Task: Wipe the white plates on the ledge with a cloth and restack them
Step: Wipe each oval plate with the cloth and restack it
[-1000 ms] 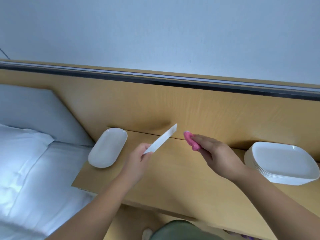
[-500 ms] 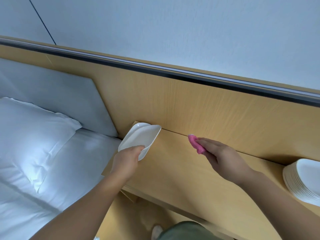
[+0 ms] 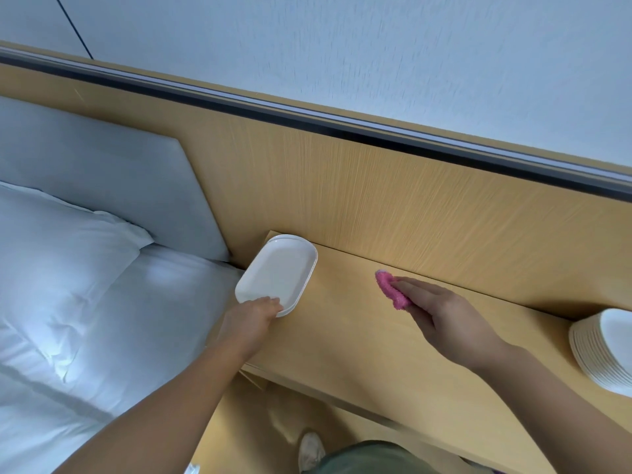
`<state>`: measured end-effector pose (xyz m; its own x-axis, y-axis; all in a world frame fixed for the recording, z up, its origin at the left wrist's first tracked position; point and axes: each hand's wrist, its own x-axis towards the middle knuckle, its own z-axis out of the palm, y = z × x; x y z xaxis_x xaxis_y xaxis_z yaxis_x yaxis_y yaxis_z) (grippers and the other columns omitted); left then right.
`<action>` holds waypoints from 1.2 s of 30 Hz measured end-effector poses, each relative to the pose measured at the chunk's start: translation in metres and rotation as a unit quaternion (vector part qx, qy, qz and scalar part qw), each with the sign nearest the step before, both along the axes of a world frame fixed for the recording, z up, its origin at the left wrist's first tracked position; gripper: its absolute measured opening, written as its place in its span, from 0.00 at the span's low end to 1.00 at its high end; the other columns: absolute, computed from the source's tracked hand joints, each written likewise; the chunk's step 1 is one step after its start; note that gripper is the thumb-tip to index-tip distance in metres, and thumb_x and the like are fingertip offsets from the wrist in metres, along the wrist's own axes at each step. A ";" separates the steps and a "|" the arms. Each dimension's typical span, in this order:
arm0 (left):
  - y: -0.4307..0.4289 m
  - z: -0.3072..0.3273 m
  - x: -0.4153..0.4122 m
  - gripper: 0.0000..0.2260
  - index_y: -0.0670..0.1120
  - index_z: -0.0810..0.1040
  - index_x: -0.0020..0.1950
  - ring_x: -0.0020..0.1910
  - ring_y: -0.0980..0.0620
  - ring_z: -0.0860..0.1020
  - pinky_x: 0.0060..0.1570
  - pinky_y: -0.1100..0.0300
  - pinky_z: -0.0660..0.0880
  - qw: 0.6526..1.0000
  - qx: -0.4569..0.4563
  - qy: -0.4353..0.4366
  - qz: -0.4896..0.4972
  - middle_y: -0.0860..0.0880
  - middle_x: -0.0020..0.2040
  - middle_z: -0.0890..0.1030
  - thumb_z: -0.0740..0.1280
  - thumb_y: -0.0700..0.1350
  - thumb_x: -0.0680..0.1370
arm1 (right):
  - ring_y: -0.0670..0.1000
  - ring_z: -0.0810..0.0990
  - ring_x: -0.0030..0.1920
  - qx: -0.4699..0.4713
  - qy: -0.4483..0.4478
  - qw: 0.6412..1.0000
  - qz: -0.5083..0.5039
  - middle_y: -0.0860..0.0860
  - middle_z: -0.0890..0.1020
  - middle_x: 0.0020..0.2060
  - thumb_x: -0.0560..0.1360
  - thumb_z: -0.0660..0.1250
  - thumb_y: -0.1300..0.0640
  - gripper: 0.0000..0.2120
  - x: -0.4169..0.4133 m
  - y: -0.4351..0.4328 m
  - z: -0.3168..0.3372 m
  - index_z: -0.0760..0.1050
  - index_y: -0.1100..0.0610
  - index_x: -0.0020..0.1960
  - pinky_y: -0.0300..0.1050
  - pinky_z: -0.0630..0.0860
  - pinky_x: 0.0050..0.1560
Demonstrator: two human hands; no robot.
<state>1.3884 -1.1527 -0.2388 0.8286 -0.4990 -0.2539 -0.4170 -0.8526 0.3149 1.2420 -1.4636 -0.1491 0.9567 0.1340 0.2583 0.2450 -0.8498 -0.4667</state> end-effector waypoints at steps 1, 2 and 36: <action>0.002 -0.004 0.002 0.18 0.56 0.72 0.70 0.73 0.56 0.63 0.70 0.58 0.62 1.000 -0.001 0.009 -0.005 0.57 0.74 0.67 0.56 0.43 0.83 | 0.46 0.78 0.61 0.001 0.000 1.000 -0.002 0.44 0.78 0.63 0.78 0.66 0.63 0.19 0.000 0.001 0.000 0.73 0.56 0.69 0.40 0.76 0.57; 0.005 -0.007 0.003 0.17 0.56 0.72 0.70 0.74 0.56 0.63 0.70 0.59 0.61 1.000 -0.004 0.016 -0.007 0.58 0.74 0.67 0.56 0.43 0.83 | 0.46 0.78 0.61 0.003 0.001 1.000 -0.003 0.44 0.78 0.63 0.78 0.66 0.63 0.19 0.001 0.003 -0.001 0.73 0.56 0.69 0.40 0.75 0.58; -0.277 0.025 -0.101 0.16 0.47 0.76 0.66 0.60 0.51 0.77 0.56 0.58 0.73 0.979 -0.140 -0.001 -0.149 0.51 0.63 0.78 0.62 0.50 0.80 | 0.41 0.79 0.51 0.073 -0.027 0.970 -0.229 0.38 0.79 0.56 0.81 0.61 0.61 0.16 -0.161 -0.162 0.019 0.75 0.56 0.68 0.33 0.75 0.53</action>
<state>1.2872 -1.4299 -0.2136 0.6359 -0.7685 -0.0711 -0.6349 -0.5732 0.5180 1.0810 -1.6256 -0.1305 0.8918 -0.3437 0.2941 -0.1156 -0.8017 -0.5865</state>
